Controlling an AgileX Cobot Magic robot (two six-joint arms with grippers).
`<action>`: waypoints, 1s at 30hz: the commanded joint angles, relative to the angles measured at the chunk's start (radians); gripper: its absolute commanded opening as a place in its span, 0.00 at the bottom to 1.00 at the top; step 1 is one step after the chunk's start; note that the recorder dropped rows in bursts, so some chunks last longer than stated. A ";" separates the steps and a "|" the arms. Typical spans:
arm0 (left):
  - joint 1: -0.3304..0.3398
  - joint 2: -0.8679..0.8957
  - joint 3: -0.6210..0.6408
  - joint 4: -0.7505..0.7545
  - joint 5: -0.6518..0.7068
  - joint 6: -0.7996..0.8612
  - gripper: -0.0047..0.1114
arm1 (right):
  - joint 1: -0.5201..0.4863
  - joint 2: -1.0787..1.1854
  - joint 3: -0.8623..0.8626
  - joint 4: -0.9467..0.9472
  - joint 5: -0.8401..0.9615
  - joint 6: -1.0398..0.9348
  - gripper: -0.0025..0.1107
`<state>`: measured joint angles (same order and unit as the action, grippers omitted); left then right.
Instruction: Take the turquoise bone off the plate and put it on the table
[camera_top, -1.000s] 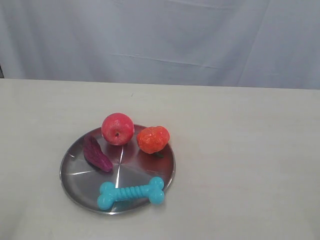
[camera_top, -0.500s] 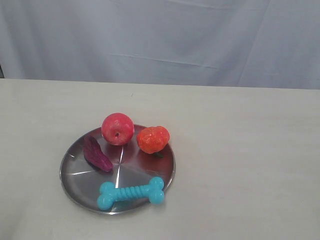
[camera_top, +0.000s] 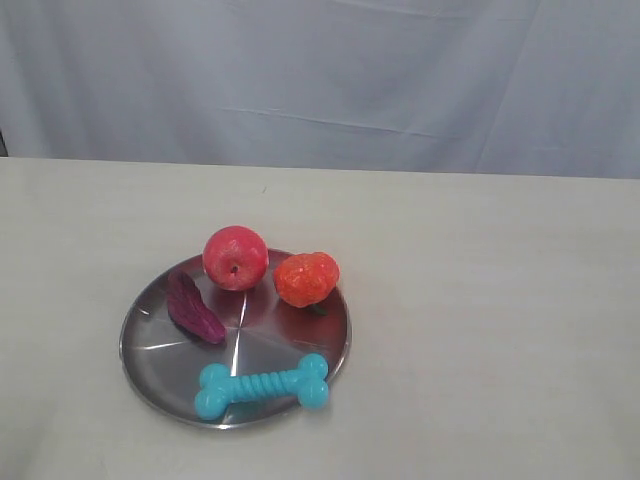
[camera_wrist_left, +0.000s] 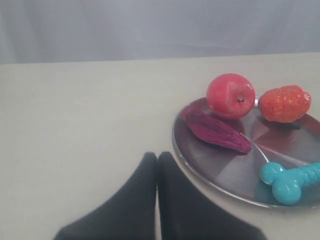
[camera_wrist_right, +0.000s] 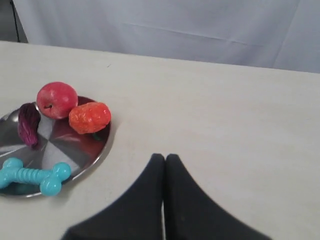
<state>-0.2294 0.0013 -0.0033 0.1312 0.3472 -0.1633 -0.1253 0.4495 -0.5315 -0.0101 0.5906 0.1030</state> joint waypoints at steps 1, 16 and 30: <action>-0.003 -0.001 0.003 0.000 -0.001 -0.002 0.04 | 0.067 0.159 -0.131 -0.061 0.100 0.001 0.02; -0.003 -0.001 0.003 0.000 -0.001 -0.002 0.04 | 0.502 0.807 -0.534 -0.265 0.231 -0.148 0.02; -0.003 -0.001 0.003 0.000 -0.001 -0.002 0.04 | 0.566 1.150 -0.806 -0.058 0.278 -0.654 0.02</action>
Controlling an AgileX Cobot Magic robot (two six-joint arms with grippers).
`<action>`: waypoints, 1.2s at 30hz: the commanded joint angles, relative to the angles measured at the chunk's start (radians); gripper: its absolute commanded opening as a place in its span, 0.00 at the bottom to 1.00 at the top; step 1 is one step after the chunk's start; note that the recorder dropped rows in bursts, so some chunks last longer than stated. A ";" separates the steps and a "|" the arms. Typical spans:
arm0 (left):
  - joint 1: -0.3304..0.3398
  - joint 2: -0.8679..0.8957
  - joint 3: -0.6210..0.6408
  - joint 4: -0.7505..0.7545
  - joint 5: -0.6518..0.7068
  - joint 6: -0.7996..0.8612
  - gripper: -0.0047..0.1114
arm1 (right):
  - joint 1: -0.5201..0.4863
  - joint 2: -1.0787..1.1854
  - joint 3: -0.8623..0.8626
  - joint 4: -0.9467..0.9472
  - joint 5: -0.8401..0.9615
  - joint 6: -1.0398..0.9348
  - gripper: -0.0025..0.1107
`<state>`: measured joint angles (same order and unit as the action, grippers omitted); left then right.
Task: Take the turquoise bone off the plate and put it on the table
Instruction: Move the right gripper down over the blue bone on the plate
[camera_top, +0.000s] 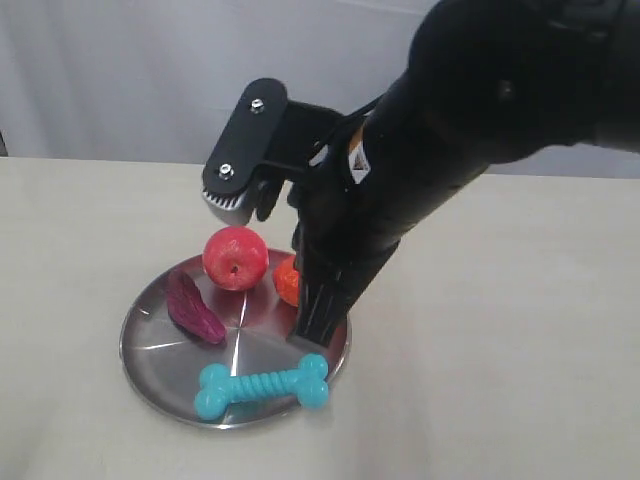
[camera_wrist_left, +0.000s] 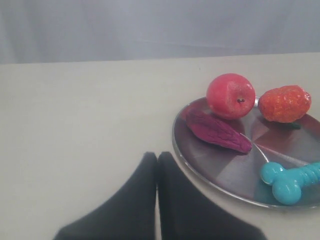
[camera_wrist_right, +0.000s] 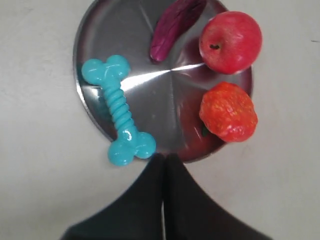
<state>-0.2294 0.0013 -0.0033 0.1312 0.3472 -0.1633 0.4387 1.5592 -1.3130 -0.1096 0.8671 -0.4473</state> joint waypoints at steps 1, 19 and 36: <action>-0.003 -0.001 0.003 0.000 -0.001 -0.002 0.04 | 0.002 0.048 -0.025 0.041 0.001 -0.116 0.02; -0.003 -0.001 0.003 0.000 -0.001 -0.002 0.04 | 0.022 0.266 -0.025 0.037 -0.103 -0.333 0.02; -0.003 -0.001 0.003 0.000 -0.001 -0.002 0.04 | 0.022 0.297 -0.025 0.037 -0.150 -0.339 0.09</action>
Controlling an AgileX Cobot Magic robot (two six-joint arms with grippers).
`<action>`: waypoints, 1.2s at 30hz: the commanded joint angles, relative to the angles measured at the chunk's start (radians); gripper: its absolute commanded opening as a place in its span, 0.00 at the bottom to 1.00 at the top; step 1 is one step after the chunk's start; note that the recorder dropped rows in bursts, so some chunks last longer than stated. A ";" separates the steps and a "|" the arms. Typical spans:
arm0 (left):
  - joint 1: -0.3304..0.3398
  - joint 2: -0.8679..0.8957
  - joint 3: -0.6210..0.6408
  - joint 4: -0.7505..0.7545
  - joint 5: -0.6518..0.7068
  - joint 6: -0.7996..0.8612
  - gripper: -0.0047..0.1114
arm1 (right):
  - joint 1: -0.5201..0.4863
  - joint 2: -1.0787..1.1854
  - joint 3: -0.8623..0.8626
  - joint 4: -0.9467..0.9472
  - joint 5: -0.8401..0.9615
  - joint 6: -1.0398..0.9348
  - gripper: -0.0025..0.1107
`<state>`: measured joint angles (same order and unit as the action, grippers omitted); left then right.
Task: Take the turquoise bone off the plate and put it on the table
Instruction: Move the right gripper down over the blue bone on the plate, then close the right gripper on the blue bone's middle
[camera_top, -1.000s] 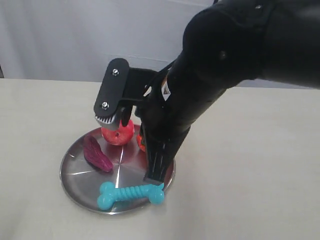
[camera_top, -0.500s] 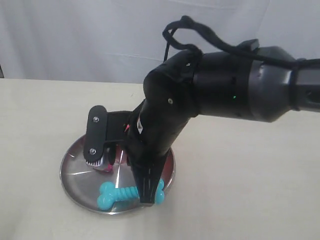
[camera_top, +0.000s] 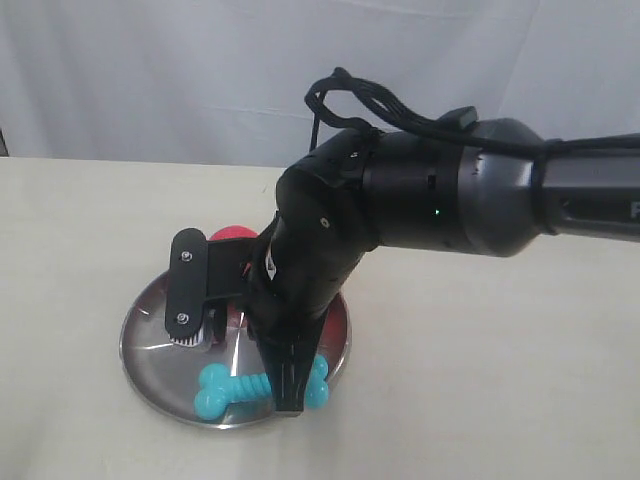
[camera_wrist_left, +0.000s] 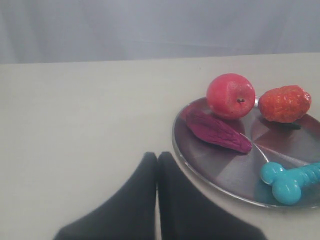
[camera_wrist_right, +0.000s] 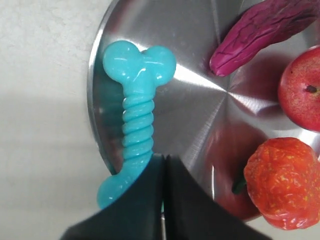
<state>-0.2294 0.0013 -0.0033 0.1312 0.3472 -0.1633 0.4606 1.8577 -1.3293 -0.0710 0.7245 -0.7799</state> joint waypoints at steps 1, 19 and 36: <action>-0.003 -0.001 0.003 0.000 -0.001 -0.002 0.04 | 0.000 -0.002 -0.009 -0.001 -0.007 -0.006 0.15; -0.003 -0.001 0.003 0.000 -0.001 -0.002 0.04 | 0.000 0.077 -0.009 0.016 -0.062 0.009 0.48; -0.003 -0.001 0.003 0.000 -0.001 -0.002 0.04 | -0.002 0.181 -0.009 0.018 -0.124 0.036 0.48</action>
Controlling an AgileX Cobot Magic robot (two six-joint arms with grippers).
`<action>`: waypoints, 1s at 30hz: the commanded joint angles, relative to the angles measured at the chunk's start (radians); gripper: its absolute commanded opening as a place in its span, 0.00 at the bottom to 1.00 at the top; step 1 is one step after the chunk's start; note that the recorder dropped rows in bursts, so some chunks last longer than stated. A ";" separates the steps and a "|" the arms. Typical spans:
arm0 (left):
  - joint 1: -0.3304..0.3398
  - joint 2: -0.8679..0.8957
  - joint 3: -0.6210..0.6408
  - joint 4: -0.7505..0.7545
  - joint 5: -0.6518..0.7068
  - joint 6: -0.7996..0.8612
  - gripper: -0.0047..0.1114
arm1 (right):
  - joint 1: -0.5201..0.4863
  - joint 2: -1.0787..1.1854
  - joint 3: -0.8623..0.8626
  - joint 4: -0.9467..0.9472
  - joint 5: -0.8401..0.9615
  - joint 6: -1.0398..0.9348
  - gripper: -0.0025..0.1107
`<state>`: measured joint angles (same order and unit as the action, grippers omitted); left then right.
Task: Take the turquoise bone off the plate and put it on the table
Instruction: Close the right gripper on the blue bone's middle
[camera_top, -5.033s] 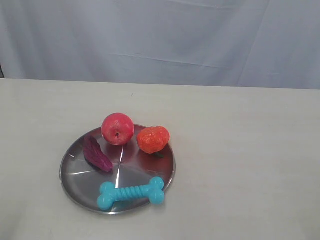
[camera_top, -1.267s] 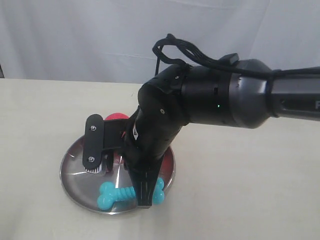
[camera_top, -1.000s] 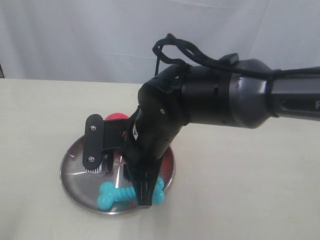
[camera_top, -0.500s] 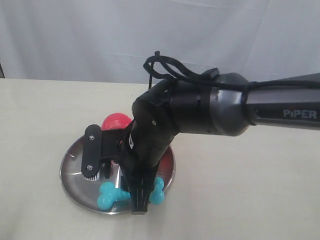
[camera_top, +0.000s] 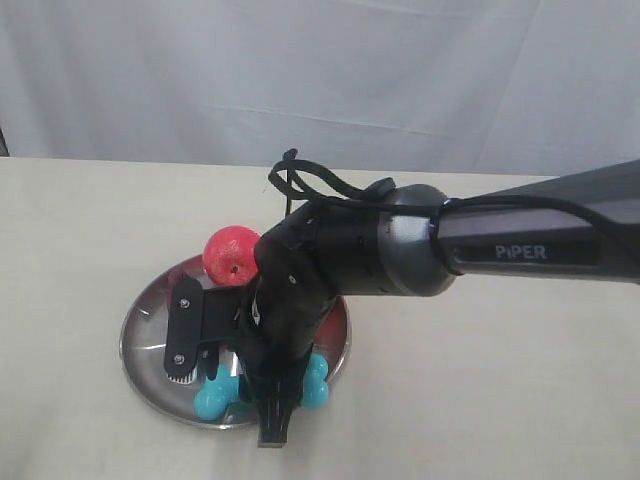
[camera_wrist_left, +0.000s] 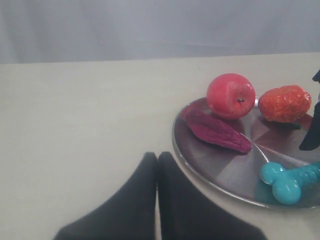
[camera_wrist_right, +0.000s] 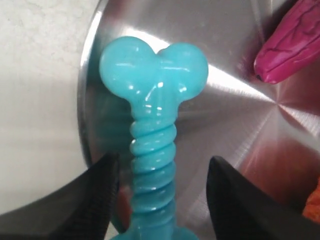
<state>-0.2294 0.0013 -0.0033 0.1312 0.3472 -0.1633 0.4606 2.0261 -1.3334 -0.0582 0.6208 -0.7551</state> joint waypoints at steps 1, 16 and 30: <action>-0.003 -0.001 0.003 0.000 -0.001 -0.002 0.04 | -0.002 0.018 -0.004 0.005 -0.025 0.011 0.48; -0.003 -0.001 0.003 0.000 -0.001 -0.002 0.04 | -0.002 0.041 -0.004 0.005 -0.047 0.029 0.48; -0.003 -0.001 0.003 0.000 -0.001 -0.002 0.04 | -0.002 0.051 -0.004 0.005 -0.074 0.029 0.03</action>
<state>-0.2294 0.0013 -0.0033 0.1312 0.3472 -0.1633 0.4606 2.0768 -1.3334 -0.0563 0.5655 -0.7287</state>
